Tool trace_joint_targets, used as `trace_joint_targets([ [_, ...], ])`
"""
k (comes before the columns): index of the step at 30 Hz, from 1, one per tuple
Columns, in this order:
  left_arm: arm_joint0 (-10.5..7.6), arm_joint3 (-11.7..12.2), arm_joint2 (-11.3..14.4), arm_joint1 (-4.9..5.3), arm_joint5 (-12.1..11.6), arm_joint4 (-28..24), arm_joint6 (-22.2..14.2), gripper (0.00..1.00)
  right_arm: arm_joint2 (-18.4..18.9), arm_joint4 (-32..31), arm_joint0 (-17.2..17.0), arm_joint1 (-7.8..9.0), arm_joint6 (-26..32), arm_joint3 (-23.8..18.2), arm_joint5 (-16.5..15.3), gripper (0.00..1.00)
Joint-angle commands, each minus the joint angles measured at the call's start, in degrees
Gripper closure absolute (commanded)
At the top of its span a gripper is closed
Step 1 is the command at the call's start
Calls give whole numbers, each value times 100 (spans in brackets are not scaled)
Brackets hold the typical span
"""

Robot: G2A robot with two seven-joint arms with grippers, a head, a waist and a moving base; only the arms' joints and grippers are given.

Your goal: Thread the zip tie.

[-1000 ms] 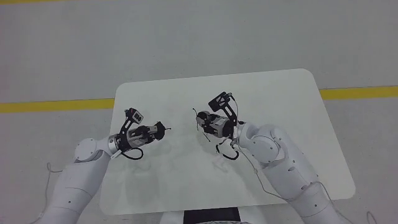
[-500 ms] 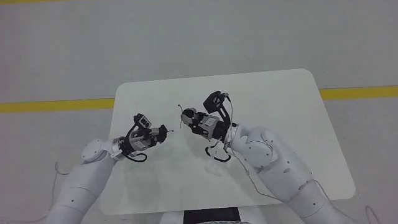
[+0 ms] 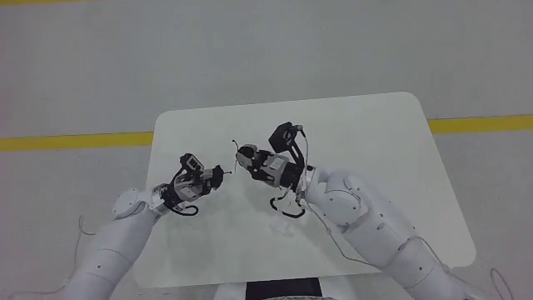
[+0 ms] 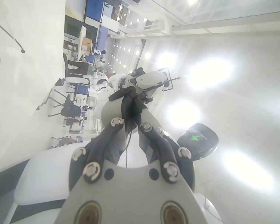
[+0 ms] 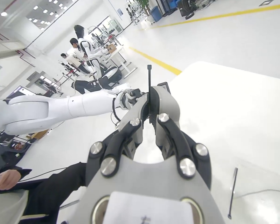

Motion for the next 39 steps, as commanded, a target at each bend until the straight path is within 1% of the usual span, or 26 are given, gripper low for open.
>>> trace_joint_targets([
  [1, 9, 49, -18, 2, 133, -91, -60, 100, -60, 120, -11, 4, -114, -46, -1, 100],
  [3, 7, 72, -15, 3, 229, -167, -87, 100, -141, 281, 4, 23, -236, -100, -1, 100],
  [4, 10, 69, -9, 8, 252, -184, -87, 100, -228, 468, 25, 39, -348, -155, -1, 100],
  [9, 36, 53, 0, 55, 371, -378, -87, 100, -493, 931, 227, 151, -576, -138, -1, 100],
  [11, 56, -21, 20, 82, 417, -488, -87, 100, -493, 931, 227, 151, -576, -138, -1, 100],
  [12, 74, -86, 33, 100, 416, -484, -87, 100, -493, 931, 227, 151, -576, -138, -1, 100],
  [13, 78, -102, 27, 108, 386, -474, -87, 100, -493, 931, 227, 151, -576, -138, -1, 100],
  [20, 82, -105, 31, 106, 402, -477, -48, 100, -491, 951, 207, 149, -601, -134, -1, 100],
  [21, 89, -134, 41, 99, 478, -506, 69, 100, -470, 967, 188, 147, -634, -95, -1, 100],
  [22, 85, -105, 28, 99, 512, -522, 104, 100, -454, 971, 186, 148, -644, -59, -1, 100],
  [23, 79, -68, 22, 102, 549, -509, 94, 100, -451, 947, 190, 150, -645, -64, -1, 100],
  [25, 68, -9, 9, 102, 746, -633, -87, 100, -450, 988, 173, 159, -675, -60, -1, 100],
  [27, 60, -50, 4, 116, 858, -659, -87, 100, -447, 952, 172, 178, -698, -20, -1, 100],
  [31, 101, -176, -9, 171, 931, -666, -87, 100, -492, 956, 181, 224, -794, 37, -1, 100],
  [35, 125, -289, 55, 220, 1007, -664, -87, 100, -579, 969, 228, 266, -897, 109, -1, 100],
  [37, 129, -307, 79, 241, 1008, -688, -87, 100, -644, 959, 261, 285, -952, 119, -1, 100],
  [39, 131, -350, 131, 260, 1063, -752, -87, 100, -730, 877, 306, 312, -1028, 149, -1, 100],
])
